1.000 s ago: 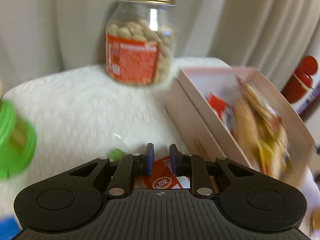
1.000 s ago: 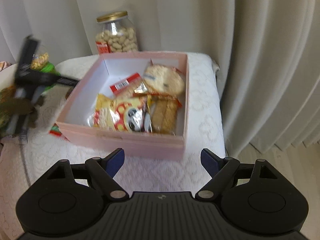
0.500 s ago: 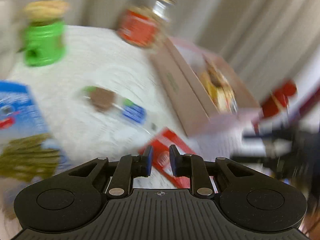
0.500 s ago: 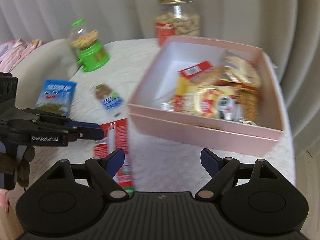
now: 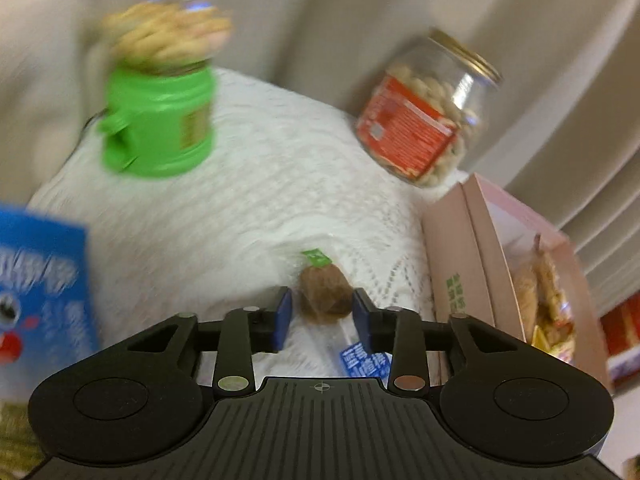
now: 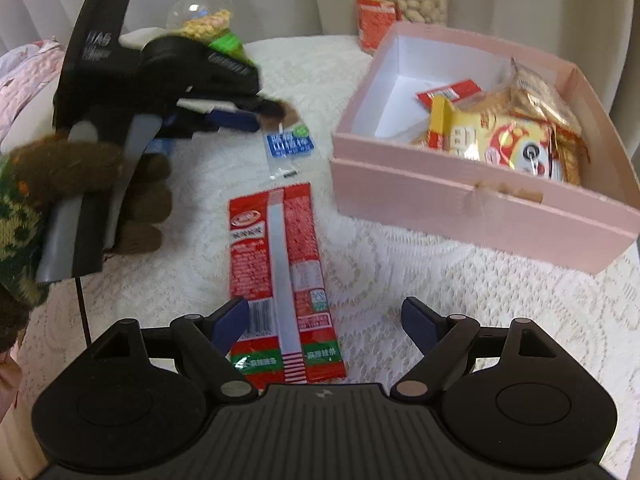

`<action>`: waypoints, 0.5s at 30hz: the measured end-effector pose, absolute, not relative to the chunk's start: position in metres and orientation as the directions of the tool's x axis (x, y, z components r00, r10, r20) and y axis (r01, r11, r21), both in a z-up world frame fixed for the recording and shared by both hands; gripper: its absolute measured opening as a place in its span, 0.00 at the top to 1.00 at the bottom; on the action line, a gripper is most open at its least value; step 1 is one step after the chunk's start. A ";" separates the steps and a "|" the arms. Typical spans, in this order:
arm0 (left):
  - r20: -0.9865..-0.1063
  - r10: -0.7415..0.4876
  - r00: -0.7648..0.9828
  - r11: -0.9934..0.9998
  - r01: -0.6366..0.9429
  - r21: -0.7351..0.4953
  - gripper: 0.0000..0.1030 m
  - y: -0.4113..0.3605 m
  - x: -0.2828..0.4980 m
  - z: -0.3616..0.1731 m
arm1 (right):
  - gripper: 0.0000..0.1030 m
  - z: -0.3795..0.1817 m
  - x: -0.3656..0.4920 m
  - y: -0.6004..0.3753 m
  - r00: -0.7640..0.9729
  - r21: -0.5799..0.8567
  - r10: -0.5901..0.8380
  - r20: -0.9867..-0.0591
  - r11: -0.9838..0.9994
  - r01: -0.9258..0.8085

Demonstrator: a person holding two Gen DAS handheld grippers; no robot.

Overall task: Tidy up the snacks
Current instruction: 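Move the right gripper to the red spicy strip packet while the left approaches the cookie lollipop packet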

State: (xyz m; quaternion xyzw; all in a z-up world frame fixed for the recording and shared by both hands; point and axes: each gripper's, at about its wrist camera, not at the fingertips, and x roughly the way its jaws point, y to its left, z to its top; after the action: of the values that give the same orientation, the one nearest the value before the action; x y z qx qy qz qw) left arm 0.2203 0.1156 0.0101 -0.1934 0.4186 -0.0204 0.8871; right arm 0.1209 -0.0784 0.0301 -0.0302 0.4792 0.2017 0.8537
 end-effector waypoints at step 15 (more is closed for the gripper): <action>-0.737 -0.162 0.656 0.984 0.050 -0.172 0.61 0.112 0.209 0.015 | 0.04 0.027 0.114 -0.078 0.526 0.094 0.281 -0.803 0.931 -0.353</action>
State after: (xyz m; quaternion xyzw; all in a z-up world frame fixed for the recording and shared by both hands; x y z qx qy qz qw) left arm 0.2095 0.1118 0.0152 -0.0684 0.4103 -0.0585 0.9075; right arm 0.1140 -0.0782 0.0273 -0.0403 0.4515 0.1817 0.8726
